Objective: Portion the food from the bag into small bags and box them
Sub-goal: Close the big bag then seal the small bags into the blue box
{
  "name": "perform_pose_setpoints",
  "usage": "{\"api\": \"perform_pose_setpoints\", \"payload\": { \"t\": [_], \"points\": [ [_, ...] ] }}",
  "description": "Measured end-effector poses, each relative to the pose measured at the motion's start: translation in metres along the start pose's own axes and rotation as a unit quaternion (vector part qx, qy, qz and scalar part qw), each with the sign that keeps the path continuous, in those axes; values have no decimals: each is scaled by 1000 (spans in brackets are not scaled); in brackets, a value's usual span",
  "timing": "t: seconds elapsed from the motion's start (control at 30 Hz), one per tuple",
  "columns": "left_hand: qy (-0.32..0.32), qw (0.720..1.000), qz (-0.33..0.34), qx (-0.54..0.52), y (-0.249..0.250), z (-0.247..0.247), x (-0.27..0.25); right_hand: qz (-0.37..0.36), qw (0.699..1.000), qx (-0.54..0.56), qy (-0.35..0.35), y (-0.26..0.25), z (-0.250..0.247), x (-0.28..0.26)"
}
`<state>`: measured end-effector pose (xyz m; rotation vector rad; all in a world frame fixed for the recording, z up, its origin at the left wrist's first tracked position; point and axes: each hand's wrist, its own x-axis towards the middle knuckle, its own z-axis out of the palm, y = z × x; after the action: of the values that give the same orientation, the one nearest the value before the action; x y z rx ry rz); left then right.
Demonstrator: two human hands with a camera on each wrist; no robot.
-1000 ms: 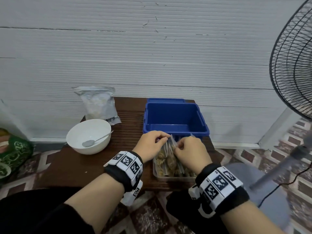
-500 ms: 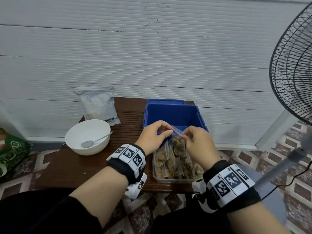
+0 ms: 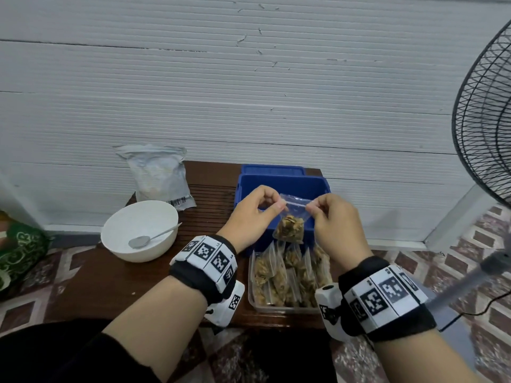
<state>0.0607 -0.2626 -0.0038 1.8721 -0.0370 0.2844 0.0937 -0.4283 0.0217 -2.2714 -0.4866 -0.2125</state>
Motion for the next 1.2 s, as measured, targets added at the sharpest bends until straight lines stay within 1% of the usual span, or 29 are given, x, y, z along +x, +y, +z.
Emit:
{"api": "perform_pose_setpoints", "payload": {
  "t": [0.2,0.33,0.43,0.63,0.77,0.87,1.0,1.2],
  "points": [
    [1,1000,11,12,9,-2,13,-17,999,34,0,2,-3,15],
    [7,999,29,36,13,-3,25,-22,997,76,-18,3,-6,27],
    [18,999,27,42,12,-2,31,-28,995,95,-32,5,-5,33],
    [24,999,25,20,12,2,35,-25,992,125,8,12,1,39],
    [30,998,24,42,9,0,36,-23,988,148,-29,12,0,39],
    [22,998,16,52,9,1,38,-43,992,112,-46,13,-1,43],
    [6,999,-3,33,11,1,42,-55,993,92,-39,17,-3,50],
    [35,999,-25,19,15,3,50,-55,992,80,-80,14,-12,62]
  ]
}}
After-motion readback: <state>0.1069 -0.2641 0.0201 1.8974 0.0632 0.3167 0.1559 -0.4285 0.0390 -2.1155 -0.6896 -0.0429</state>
